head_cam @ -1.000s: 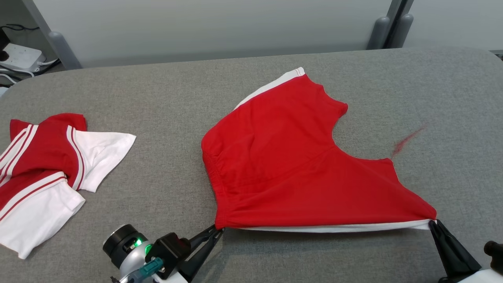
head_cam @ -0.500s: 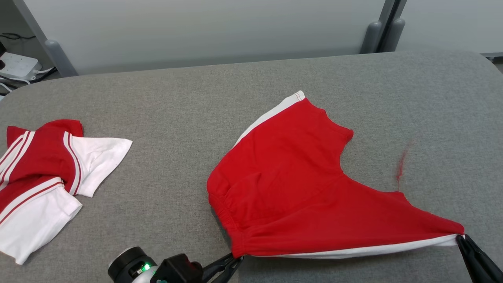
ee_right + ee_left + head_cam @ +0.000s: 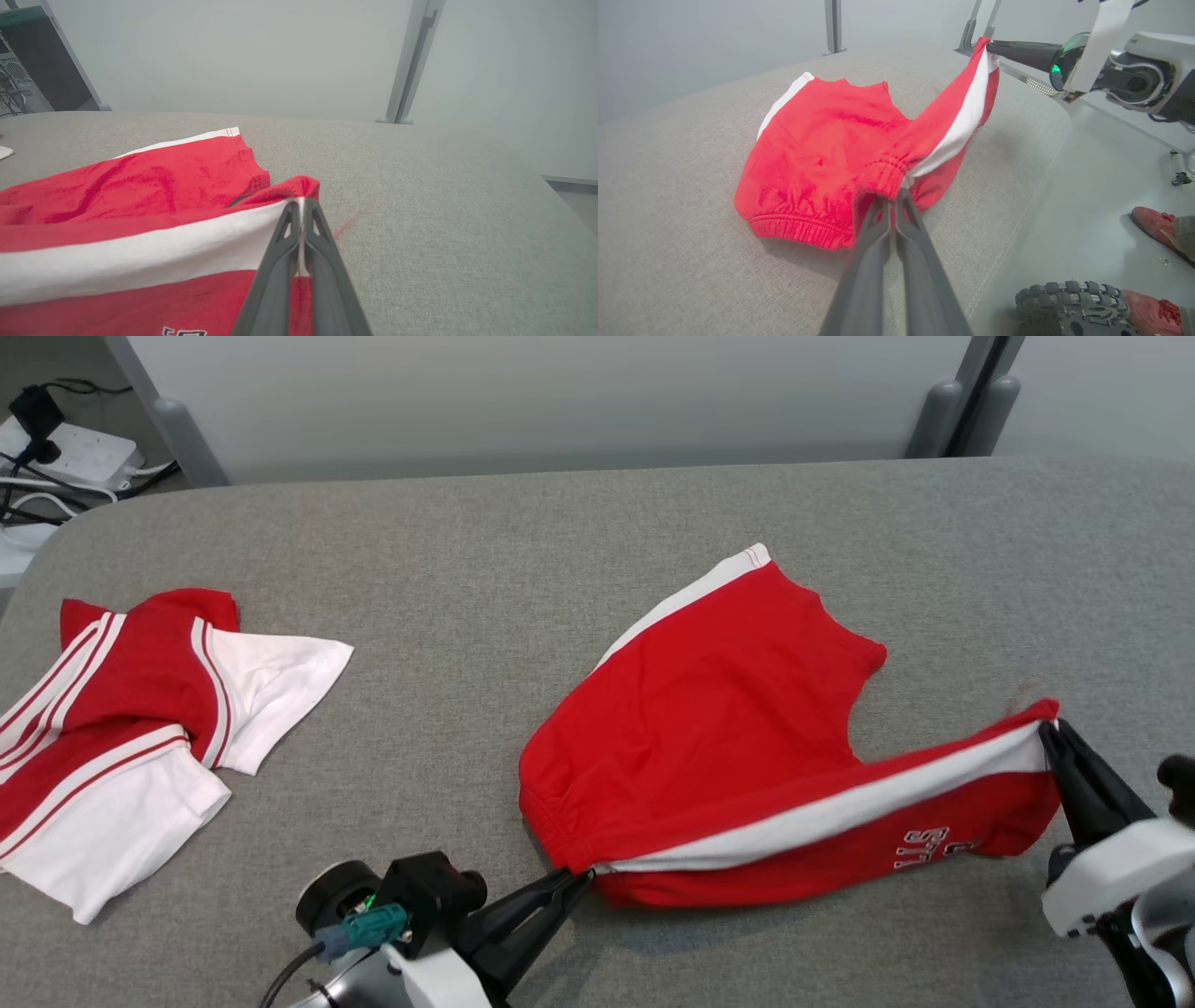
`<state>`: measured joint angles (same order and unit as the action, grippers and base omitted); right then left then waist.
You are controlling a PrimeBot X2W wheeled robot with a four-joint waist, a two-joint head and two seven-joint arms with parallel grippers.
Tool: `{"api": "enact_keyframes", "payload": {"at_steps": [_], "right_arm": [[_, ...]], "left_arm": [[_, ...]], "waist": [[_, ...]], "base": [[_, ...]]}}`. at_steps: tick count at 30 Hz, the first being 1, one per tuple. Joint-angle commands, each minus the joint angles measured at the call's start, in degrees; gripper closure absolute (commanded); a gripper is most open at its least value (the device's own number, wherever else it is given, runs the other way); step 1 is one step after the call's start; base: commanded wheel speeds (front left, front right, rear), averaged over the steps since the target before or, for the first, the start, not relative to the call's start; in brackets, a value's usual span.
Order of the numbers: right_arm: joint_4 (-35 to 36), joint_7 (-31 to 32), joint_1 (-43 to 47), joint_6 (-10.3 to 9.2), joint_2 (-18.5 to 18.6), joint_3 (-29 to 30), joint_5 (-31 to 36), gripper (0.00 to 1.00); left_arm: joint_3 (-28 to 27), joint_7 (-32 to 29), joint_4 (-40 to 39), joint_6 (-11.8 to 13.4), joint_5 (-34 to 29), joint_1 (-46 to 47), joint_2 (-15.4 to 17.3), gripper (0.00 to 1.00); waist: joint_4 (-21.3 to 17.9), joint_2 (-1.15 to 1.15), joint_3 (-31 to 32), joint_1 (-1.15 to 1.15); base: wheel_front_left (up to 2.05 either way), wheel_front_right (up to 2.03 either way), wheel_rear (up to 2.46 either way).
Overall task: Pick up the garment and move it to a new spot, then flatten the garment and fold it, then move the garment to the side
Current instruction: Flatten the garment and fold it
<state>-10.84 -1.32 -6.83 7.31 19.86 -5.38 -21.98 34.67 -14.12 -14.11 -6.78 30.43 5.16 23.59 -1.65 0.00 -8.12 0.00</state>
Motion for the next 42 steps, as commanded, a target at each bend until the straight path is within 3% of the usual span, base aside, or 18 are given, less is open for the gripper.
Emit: {"api": "enact_keyframes", "payload": {"at_steps": [1, 5, 15, 23, 35, 36, 38, 39, 40, 41, 42], "right_arm": [[0.8, -0.1, -2.1, 0.18, 1.1, -1.0, 0.4, 1.0], [-8.3, -0.8, -11.5, 0.18, 0.6, -3.8, 0.5, 1.0], [-26.4, -5.6, -32.9, 0.18, 1.7, -17.9, -3.4, 1.0], [-39.2, -7.1, -46.4, 0.18, 1.4, -27.6, -8.1, 1.0], [-49.4, -6.2, -53.8, 0.18, -0.3, -36.5, -15.1, 1.0], [-50.0, -6.2, -54.1, 0.18, -0.4, -36.9, -15.5, 1.0], [-50.9, -6.7, -54.6, 0.18, -0.5, -37.8, -16.3, 1.0], [-51.2, -7.0, -54.8, 0.18, -0.5, -38.3, -16.7, 0.95], [-51.6, -7.4, -55.0, 0.18, -0.5, -38.7, -17.0, 0.81], [-51.9, -7.7, -55.2, 0.18, -0.6, -39.1, -17.4, 0.6], [-52.1, -8.1, -55.4, 0.18, -0.6, -39.4, -17.9, 0.35]], "left_arm": [[-2.1, 0.5, -0.9, -0.2, 0.4, 3.4, 0.6, 1.0], [-2.9, 4.0, 4.9, -0.4, 2.0, 7.3, -0.9, 1.0], [-4.2, 8.3, 16.8, -0.6, 3.0, 16.1, -3.0, 1.0], [-0.1, 11.7, 25.6, -0.7, 4.8, 24.5, -6.7, 1.0], [5.8, 16.1, 36.7, -0.7, 7.1, 32.5, -9.2, 1.0], [6.2, 16.5, 37.3, -0.7, 7.3, 32.8, -9.3, 0.98], [6.9, 17.1, 38.4, -0.7, 7.6, 33.4, -9.4, 0.83], [7.3, 17.4, 38.9, -0.7, 7.8, 33.7, -9.5, 0.73], [7.6, 17.8, 39.4, -0.7, 8.0, 34.0, -9.6, 0.6], [7.9, 18.2, 39.8, -0.7, 8.2, 34.2, -9.6, 0.52], [8.2, 18.5, 40.2, -0.7, 8.4, 34.5, -9.7, 0.28]], "waist": [[0.6, 0.0, -0.6, 0.0], [2.2, 0.0, -2.1, 0.0], [6.8, 0.0, -8.2, 0.0], [10.7, 0.0, -12.9, 0.0], [12.4, 0.0, -14.8, 0.0], [12.4, 0.0, -14.8, 0.0], [12.5, 0.0, -14.9, 0.0], [12.5, 0.0, -14.9, 0.0], [12.5, 0.0, -14.9, 0.0], [12.5, 0.0, -14.9, 0.0], [12.4, 0.0, -14.9, 0.0]], "base": [[0.0, 0.0, 0.0], [0.0, 0.0, 0.0], [0.0, 0.0, 0.0], [0.0, 0.0, 0.0], [0.0, 0.0, 0.0], [0.0, 0.0, 0.0], [0.0, 0.0, 0.0], [0.0, 0.0, 0.0], [0.0, 0.0, 0.0], [0.0, 0.0, 0.0], [0.0, 0.0, 0.0]]}}
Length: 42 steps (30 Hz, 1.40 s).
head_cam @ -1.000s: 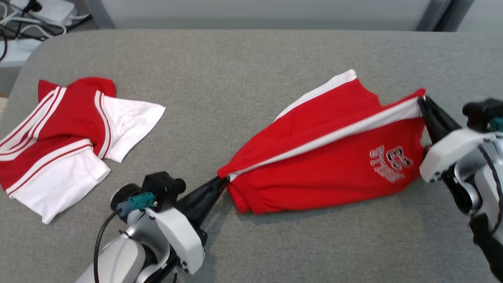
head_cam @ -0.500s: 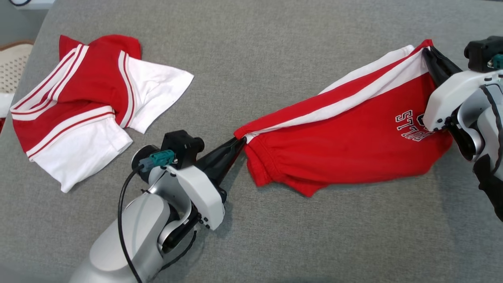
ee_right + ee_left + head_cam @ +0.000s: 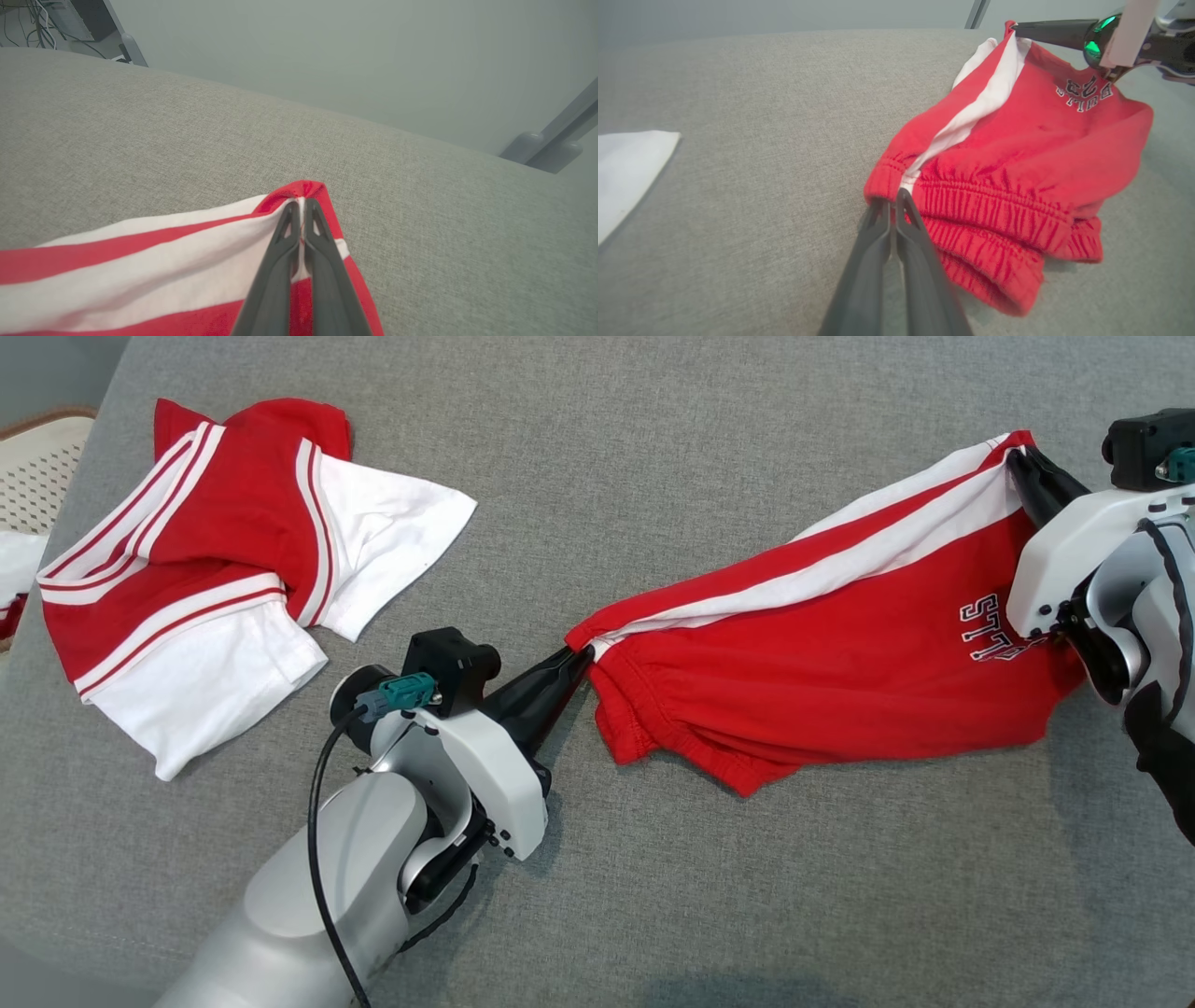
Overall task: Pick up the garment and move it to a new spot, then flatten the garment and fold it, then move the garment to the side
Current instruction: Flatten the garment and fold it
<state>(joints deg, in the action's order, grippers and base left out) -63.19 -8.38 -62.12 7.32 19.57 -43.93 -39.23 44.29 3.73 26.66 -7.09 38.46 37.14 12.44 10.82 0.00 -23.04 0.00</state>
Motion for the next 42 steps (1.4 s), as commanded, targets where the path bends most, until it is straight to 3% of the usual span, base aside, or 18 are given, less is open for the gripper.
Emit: {"api": "enact_keyframes", "payload": {"at_steps": [1, 2, 3, 10, 15, 22, 30, 42], "right_arm": [[0.3, -1.0, -0.1, 0.17, -0.4, -0.8, -0.6, 0.35], [0.1, -1.6, -0.3, 0.17, -0.4, -1.2, -1.0, 0.0], [0.0, -2.0, -0.4, 0.17, -0.5, -1.6, -1.3, 0.0], [0.8, -5.7, -0.5, 0.17, -0.9, -4.1, -2.6, 0.0], [4.4, -6.6, 0.3, 0.17, -0.6, -4.0, -1.6, 0.0], [16.2, -6.6, 8.6, 0.17, 0.6, 7.8, 6.6, 0.0], [28.3, -6.6, 23.5, 0.17, -2.7, 22.2, 16.5, 0.0], [42.1, -6.6, 43.4, 0.17, -9.2, 34.4, 22.4, 0.0]], "left_arm": [[-1.5, 0.7, -0.6, -0.4, 0.4, 2.5, 1.5, 0.28], [-1.3, 1.1, -0.2, -0.4, 0.6, 2.7, 1.5, 0.06], [-1.1, 1.5, 0.3, -0.4, 0.6, 2.9, 1.5, 0.0], [-1.2, 4.8, 3.3, 0.0, 0.4, 3.6, 1.5, 0.0], [-3.5, 8.3, 4.0, 2.9, 0.6, 2.6, 1.8, 0.0], [-8.7, 10.9, 1.3, 8.8, 0.4, -2.3, 3.0, 0.0], [-19.9, 11.2, -10.2, 13.2, -5.1, -12.8, 2.8, 0.0], [-29.0, 11.3, -18.3, 11.2, -14.9, -27.6, -1.8, 0.0]], "waist": [[-0.1, 0.0, 0.0, 0.0], [-0.2, 0.0, 0.0, 0.0], [-0.2, 0.0, 0.0, 0.0], [-1.5, 0.0, 0.9, 0.0], [-3.0, 0.0, 2.3, 0.0], [-5.4, 0.0, 5.5, 0.0], [-8.0, 0.0, 9.9, 0.0], [-10.6, 0.0, 16.1, 0.0]], "base": [[0.0, 0.0, 0.0], [0.0, 0.0, 0.0], [0.0, 0.0, 0.0], [0.0, 0.0, 0.0], [0.0, 0.0, 0.0], [0.0, 0.0, 0.0], [0.0, 0.0, 0.0], [0.0, 0.0, 0.0]]}}
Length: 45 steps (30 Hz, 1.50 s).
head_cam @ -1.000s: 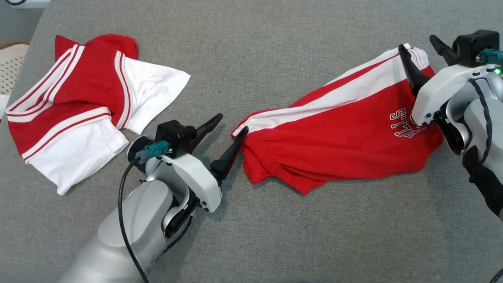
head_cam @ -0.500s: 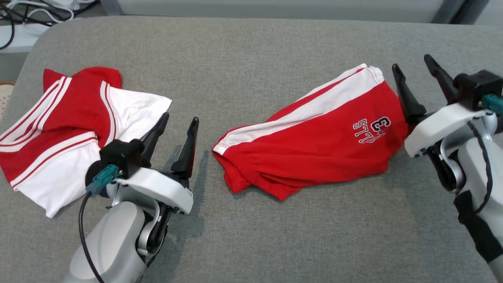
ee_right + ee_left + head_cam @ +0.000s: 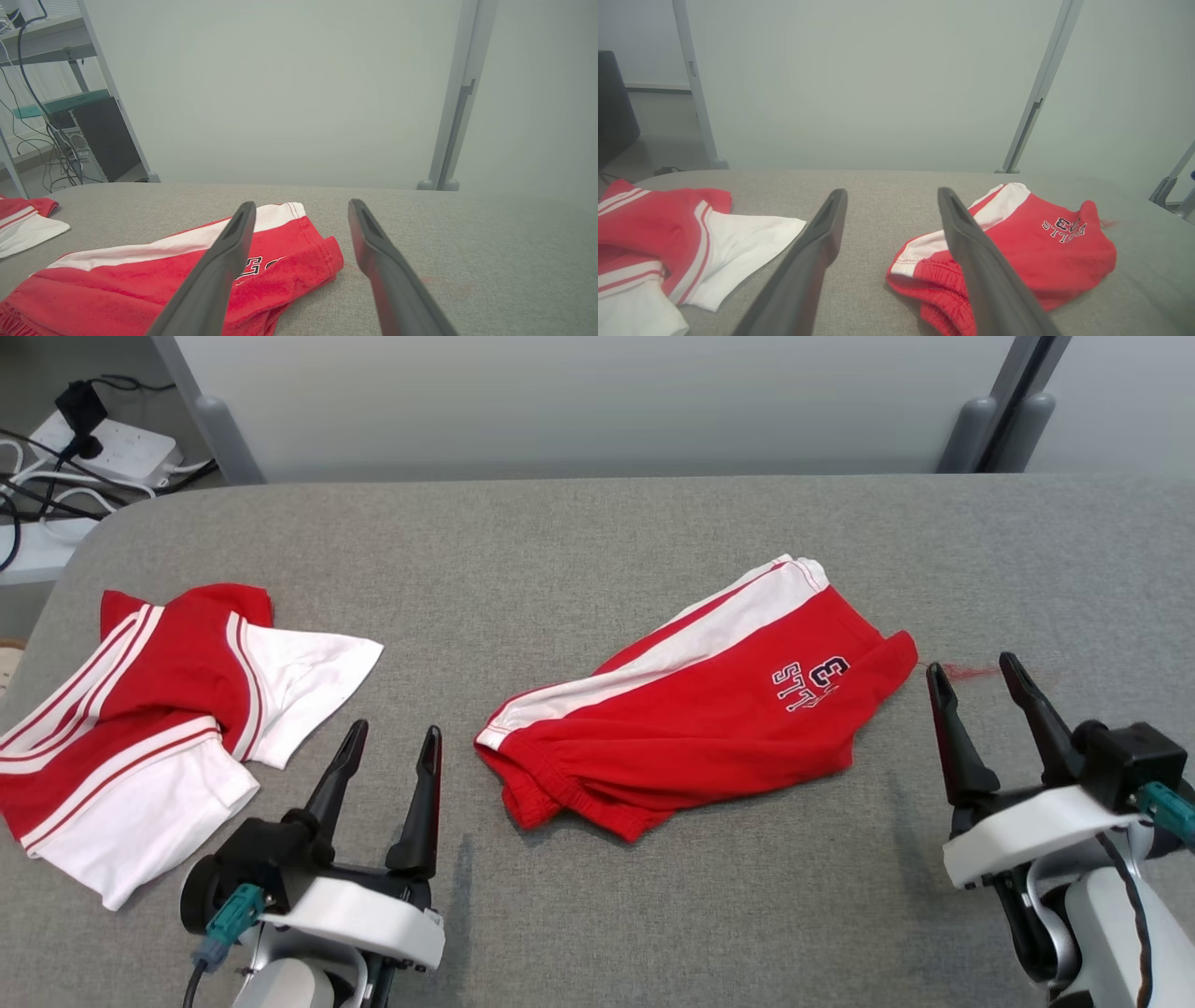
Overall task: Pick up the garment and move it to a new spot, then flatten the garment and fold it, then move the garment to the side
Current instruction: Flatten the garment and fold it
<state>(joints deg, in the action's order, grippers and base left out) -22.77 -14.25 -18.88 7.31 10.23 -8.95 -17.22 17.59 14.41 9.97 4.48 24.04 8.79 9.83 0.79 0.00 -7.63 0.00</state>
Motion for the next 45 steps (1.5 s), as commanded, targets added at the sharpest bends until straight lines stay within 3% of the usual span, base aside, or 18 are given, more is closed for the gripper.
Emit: {"api": "enact_keyframes", "payload": {"at_steps": [1, 12, 19, 25, 27, 32, 37, 45], "right_arm": [[2.5, -0.7, 1.4, 0.18, -0.2, 0.0, 0.6, 0.0], [10.7, -0.7, 11.6, 0.18, -2.1, 3.9, 0.3, 0.0], [9.4, -0.7, 11.0, 0.18, -2.7, 3.7, -5.5, 0.0], [2.5, -0.7, 5.0, 0.18, -1.1, 1.1, -20.1, 0.0], [-1.8, 1.5, 1.0, 0.18, 0.8, -0.8, -27.7, 0.0], [-9.0, 7.3, -4.9, 0.18, 3.3, -2.2, -36.3, 0.0], [-14.9, 13.8, -10.0, 0.18, 4.9, -2.9, -42.5, 0.0], [-23.4, 19.9, -15.0, 0.18, 5.7, -3.1, -46.7, 0.0]], "left_arm": [[-2.9, 0.6, -2.0, -0.6, -1.2, -0.1, 0.4, 0.0], [-9.4, 0.6, -7.9, -3.8, -9.8, -7.3, -4.2, 0.0], [-9.8, 0.6, -8.5, -5.4, -13.1, -7.5, -5.4, 0.0], [-9.0, 0.6, -9.9, -6.1, -14.7, -6.9, -6.1, 0.0], [-8.1, 0.6, -10.3, -6.4, -15.3, -6.5, -6.3, 0.0], [-6.6, 0.6, -10.7, -6.6, -15.6, -5.9, -6.7, 0.0], [-5.7, 0.6, -10.8, -6.5, -15.6, -5.2, -6.8, 0.0], [-4.7, 0.6, -10.8, -6.6, -15.4, -3.7, -6.9, 0.0]], "waist": [[-0.8, 0.0, 1.1, 0.0], [-2.6, 0.0, 1.4, 0.0], [-1.8, 0.0, -0.4, 0.0], [0.6, 0.0, -2.4, 0.0], [2.1, 0.0, -3.0, 0.0], [4.6, 0.0, -4.0, 0.0], [6.4, 0.0, -5.4, 0.0], [8.4, 0.0, -7.0, 0.0]], "base": [[0.0, 0.0, 0.0], [0.0, 0.0, 0.0], [0.0, 0.0, 0.0], [0.0, 0.0, 0.0], [0.0, 0.0, 0.0], [0.0, 0.0, 0.0], [0.0, 0.0, 0.0], [0.0, 0.0, 0.0]]}}
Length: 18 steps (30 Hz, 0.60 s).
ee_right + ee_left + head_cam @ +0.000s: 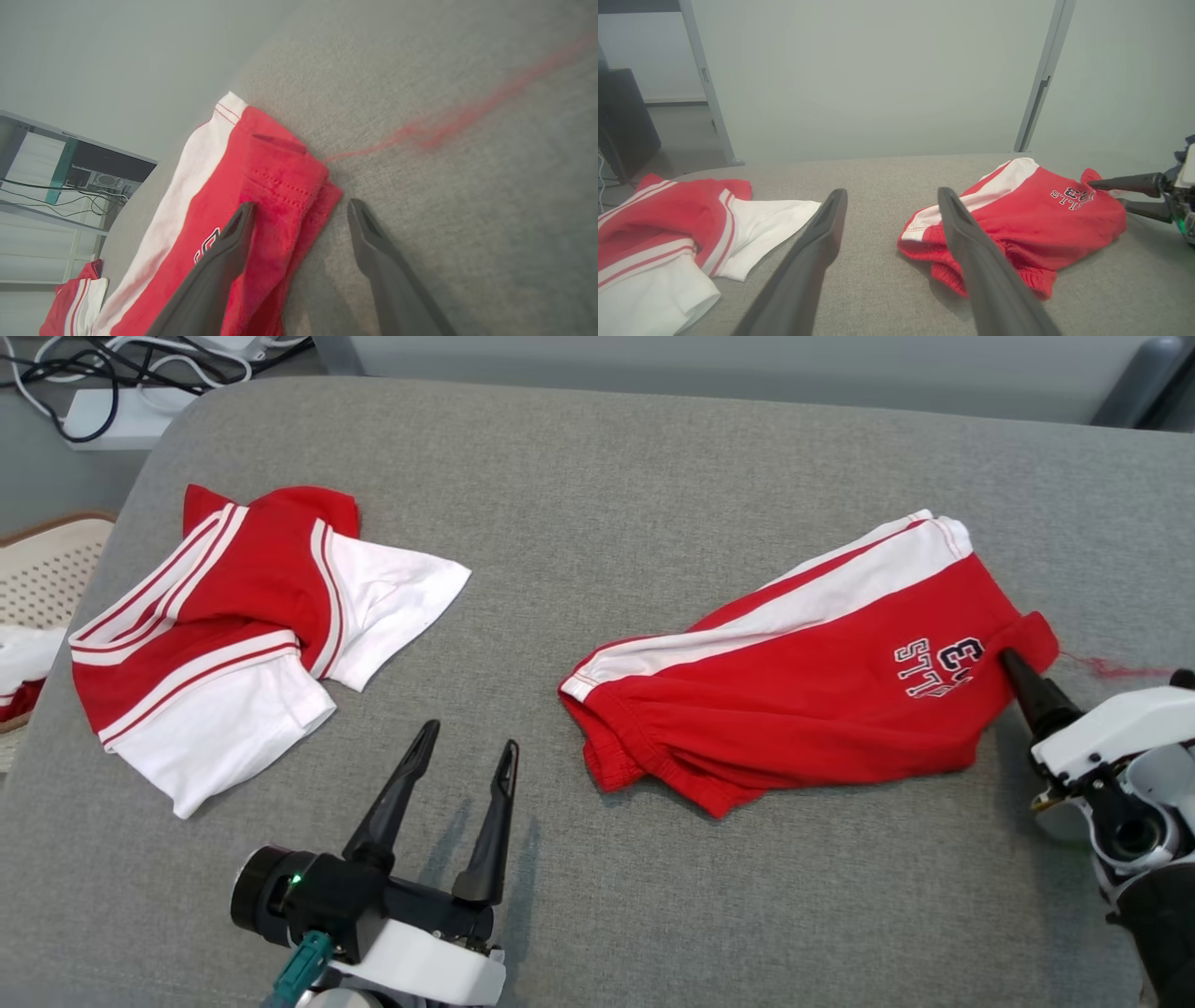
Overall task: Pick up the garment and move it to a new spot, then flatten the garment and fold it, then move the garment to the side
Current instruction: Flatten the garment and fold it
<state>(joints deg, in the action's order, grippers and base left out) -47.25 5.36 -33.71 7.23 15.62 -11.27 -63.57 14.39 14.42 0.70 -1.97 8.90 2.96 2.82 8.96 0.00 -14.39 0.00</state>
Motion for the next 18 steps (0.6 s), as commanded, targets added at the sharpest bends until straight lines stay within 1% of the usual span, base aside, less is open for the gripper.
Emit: {"api": "enact_keyframes", "payload": {"at_steps": [1, 6, 7, 8, 9, 10, 18], "right_arm": [[0.1, 0.7, -0.8, 0.25, 0.4, -0.7, -0.8, 0.0], [-2.8, 1.8, -3.2, 0.25, 0.2, -1.0, -2.7, 0.0], [-3.1, 1.8, -3.6, 0.25, 0.2, -1.1, -3.0, 0.04], [-3.3, 1.8, -3.9, 0.25, 0.2, -1.3, -3.3, 0.57], [-3.3, 1.8, -4.2, 0.25, 0.2, -1.3, -3.7, 0.86], [-3.3, 1.7, -4.3, 0.25, 0.2, -1.5, -4.1, 1.0], [-1.4, -0.6, -2.6, 0.25, 1.1, -2.9, -6.0, 1.0]], "left_arm": [[-1.3, 0.6, -1.5, -0.1, -0.2, 2.2, 0.1, 0.0], [-0.3, 0.6, -1.3, 0.0, 0.3, 2.7, 0.1, 0.0], [-0.2, 0.6, -1.3, 0.1, 0.5, 2.7, 0.1, 0.0], [-0.1, 0.6, -1.3, 0.2, 0.6, 2.8, 0.1, 0.0], [0.0, 0.6, -1.3, 0.2, 0.7, 2.8, 0.1, 0.0], [0.1, 0.6, -1.3, 0.3, 0.7, 2.8, 0.1, 0.0], [-0.5, 0.6, -1.2, 0.3, 0.2, 2.8, 0.1, 0.0]], "waist": [[0.6, 0.0, -0.4, 0.0], [1.8, 0.0, -0.9, 0.0], [1.9, 0.0, -0.9, 0.0], [2.1, 0.0, -1.0, 0.0], [2.2, 0.0, -1.0, 0.0], [2.2, 0.0, -1.1, 0.0], [1.2, 0.0, -0.8, 0.0]], "base": [[0.0, 0.0, 0.0], [0.0, 0.0, 0.0], [0.0, 0.0, 0.0], [0.0, 0.0, 0.0], [0.0, 0.0, 0.0], [0.0, 0.0, 0.0], [0.0, 0.0, 0.0]]}}
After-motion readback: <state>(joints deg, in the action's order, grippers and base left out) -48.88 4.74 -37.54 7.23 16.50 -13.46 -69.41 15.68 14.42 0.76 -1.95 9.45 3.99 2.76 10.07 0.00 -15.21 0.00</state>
